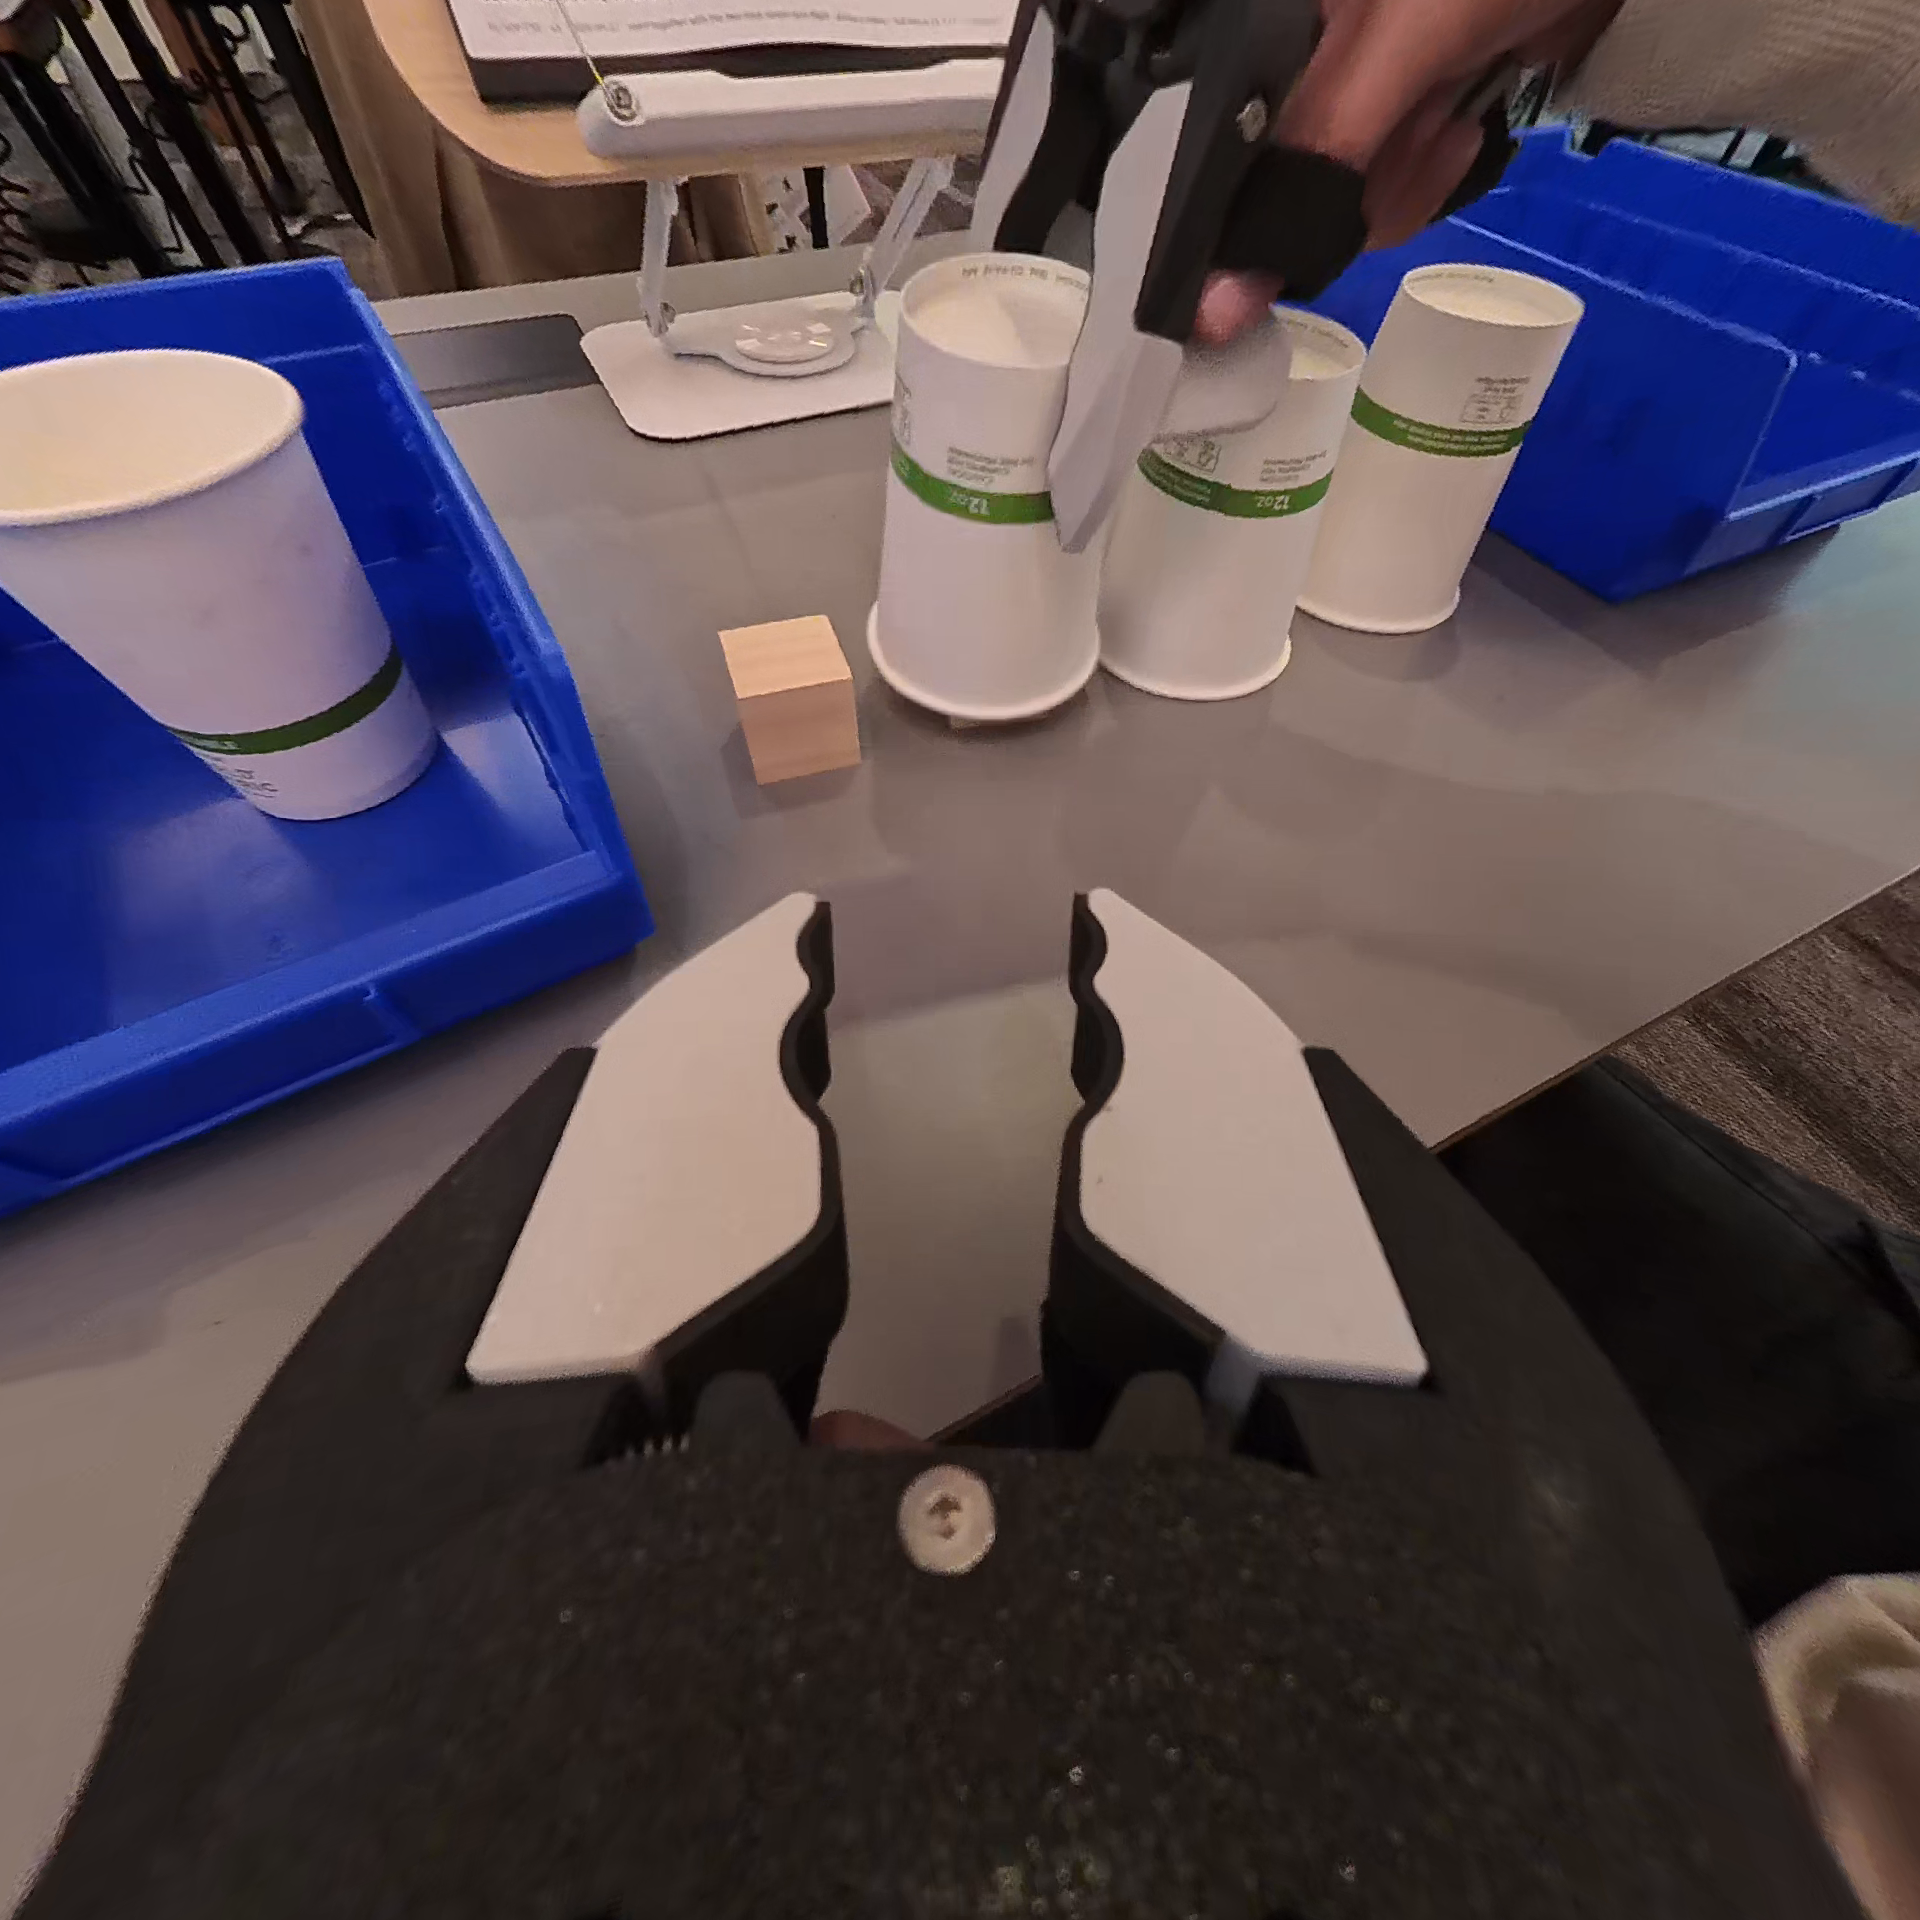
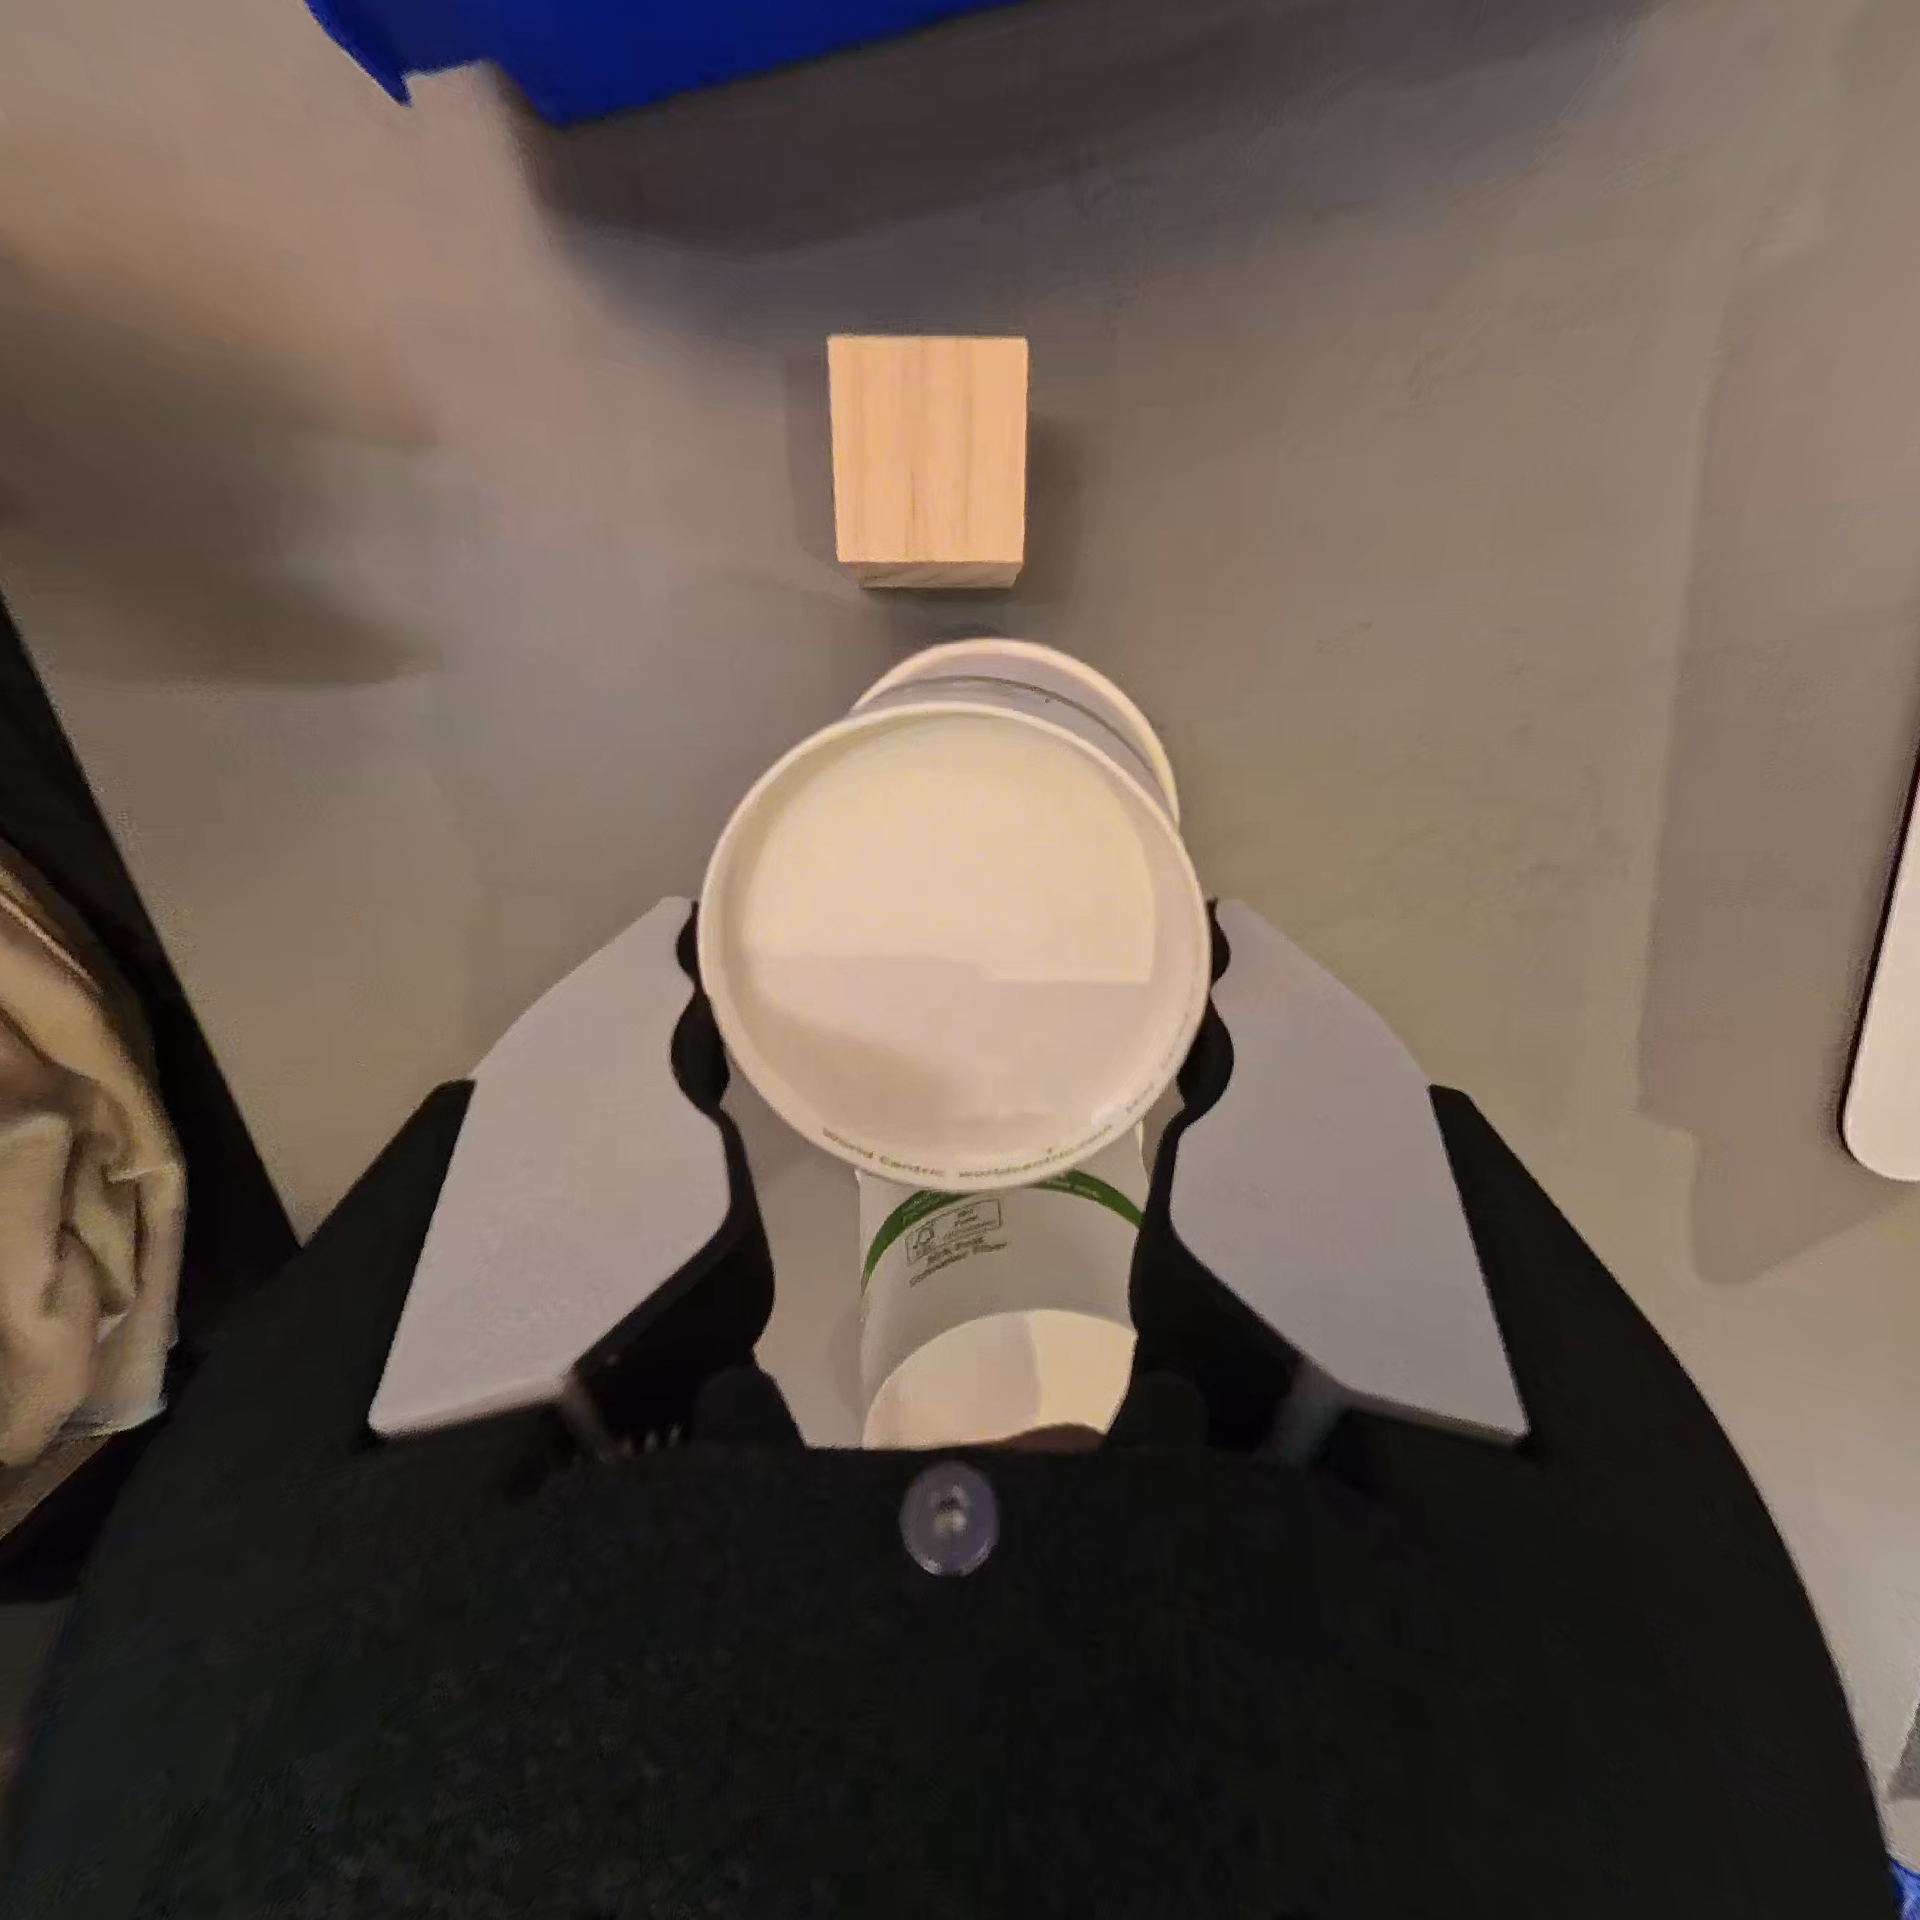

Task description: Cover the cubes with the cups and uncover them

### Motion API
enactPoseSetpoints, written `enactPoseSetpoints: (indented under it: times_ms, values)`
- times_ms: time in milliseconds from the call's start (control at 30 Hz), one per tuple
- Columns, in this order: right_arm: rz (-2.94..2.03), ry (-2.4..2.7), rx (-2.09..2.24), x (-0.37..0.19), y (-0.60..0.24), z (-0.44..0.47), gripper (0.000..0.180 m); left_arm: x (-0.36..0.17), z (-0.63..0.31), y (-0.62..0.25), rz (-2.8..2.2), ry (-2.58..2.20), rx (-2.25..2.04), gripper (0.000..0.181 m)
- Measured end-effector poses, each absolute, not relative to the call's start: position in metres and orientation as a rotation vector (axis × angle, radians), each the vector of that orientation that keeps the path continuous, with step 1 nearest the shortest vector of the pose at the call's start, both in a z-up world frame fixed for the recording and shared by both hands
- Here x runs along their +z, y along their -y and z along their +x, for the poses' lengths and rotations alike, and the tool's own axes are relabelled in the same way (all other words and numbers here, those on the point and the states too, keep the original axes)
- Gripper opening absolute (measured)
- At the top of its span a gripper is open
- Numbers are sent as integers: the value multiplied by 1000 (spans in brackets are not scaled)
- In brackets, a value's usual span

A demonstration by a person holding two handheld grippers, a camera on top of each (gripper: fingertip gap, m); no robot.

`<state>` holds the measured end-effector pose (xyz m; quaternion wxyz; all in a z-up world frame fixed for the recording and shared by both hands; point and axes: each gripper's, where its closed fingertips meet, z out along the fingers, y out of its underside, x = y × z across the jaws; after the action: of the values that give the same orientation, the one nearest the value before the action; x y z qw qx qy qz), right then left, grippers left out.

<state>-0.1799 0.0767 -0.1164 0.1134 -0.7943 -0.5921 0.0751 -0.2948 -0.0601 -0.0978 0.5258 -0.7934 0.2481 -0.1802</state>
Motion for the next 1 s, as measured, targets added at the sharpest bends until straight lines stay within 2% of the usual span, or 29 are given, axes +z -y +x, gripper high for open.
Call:
enactPoseSetpoints:
  times_ms: [33,433,500,600,767,833,1000]
  values:
    - [-2341,1736,203,-119,-78,-179,87,-98,-295,60,-1900,-595,-434,44]
    - [-2421,1741,201,-133,-77,-174,89,-105,-286,61,-1920,-638,-427,43]
    - [-2395,1761,215,-128,-74,-171,98,-106,-285,61,-1923,-646,-424,44]
    - [-2242,1622,326,-81,-71,-169,106,-106,-289,61,-1920,-646,-399,44]
    - [-1802,1082,619,14,-22,-132,93,-114,-304,63,-2004,-639,-348,47]
    - [-1704,880,835,4,23,-118,89,-111,-310,64,-2016,-647,-340,48]
    - [-1596,554,1168,-62,98,-116,83,-102,-338,43,-2100,-740,-207,51]
